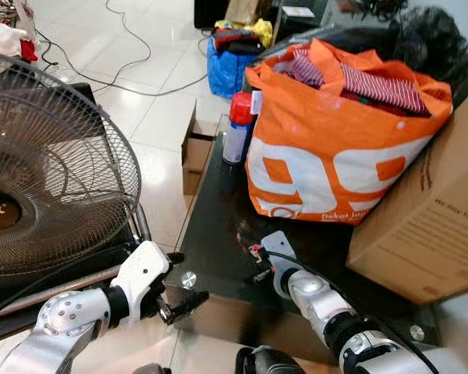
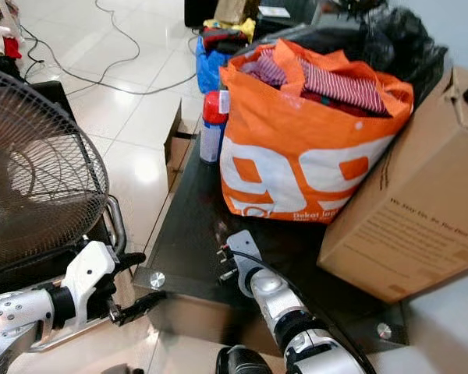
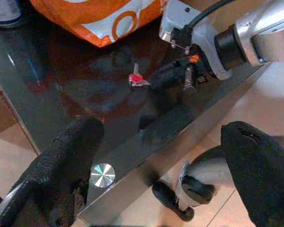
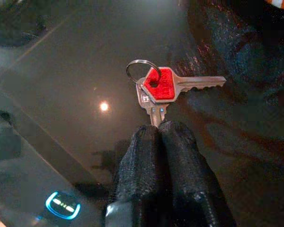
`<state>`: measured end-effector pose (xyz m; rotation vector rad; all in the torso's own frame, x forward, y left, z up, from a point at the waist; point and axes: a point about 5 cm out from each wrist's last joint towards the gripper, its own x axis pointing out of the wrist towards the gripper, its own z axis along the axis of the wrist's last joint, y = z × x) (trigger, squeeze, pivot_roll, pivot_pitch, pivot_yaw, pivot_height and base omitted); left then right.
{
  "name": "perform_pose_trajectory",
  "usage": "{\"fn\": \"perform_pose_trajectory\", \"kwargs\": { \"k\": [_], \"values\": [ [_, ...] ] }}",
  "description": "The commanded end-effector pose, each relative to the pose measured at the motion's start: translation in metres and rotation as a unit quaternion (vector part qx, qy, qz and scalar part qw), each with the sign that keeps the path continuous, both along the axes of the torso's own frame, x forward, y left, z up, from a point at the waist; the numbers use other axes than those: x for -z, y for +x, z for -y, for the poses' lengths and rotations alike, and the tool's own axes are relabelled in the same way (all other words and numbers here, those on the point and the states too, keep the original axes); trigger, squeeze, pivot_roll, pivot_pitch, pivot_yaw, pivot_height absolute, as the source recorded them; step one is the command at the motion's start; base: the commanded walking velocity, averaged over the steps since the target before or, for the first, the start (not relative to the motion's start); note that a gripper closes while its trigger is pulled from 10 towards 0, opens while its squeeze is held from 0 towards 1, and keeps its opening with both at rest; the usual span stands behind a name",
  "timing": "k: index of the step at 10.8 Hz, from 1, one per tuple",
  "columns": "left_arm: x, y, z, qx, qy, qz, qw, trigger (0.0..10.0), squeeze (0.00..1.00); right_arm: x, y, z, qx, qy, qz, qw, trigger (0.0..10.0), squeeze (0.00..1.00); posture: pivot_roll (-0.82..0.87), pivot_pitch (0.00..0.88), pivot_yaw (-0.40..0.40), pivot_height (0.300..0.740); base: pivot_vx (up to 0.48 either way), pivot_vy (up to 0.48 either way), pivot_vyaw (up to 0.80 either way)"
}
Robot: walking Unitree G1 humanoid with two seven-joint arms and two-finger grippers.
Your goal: Hang keys on a hook
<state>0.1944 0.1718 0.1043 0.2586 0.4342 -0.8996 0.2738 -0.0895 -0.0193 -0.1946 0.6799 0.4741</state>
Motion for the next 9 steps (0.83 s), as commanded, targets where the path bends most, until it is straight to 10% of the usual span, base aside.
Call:
{"fn": "perform_pose_trajectory", "kwargs": {
  "k": [1,9],
  "values": [
    [0.0001,0.0005,0.0045,0.019,-0.001,-0.007,1.0,10.0,0.0,0.013,-0.0144,0.0048,0.011,-0.001,-0.038,0.999,0.0,0.0,-0.09,0.174,-0.054,0.74,0.0,0.0,0.0],
    [0.0026,0.0067,0.0087,0.039,-0.005,-0.008,0.999,10.0,0.0,0.0057,-0.0182,0.0045,-0.006,0.009,-0.016,1.0,0.0,0.0,-0.1,0.182,-0.024,0.74,0.0,0.0,0.0]
  ]
}}
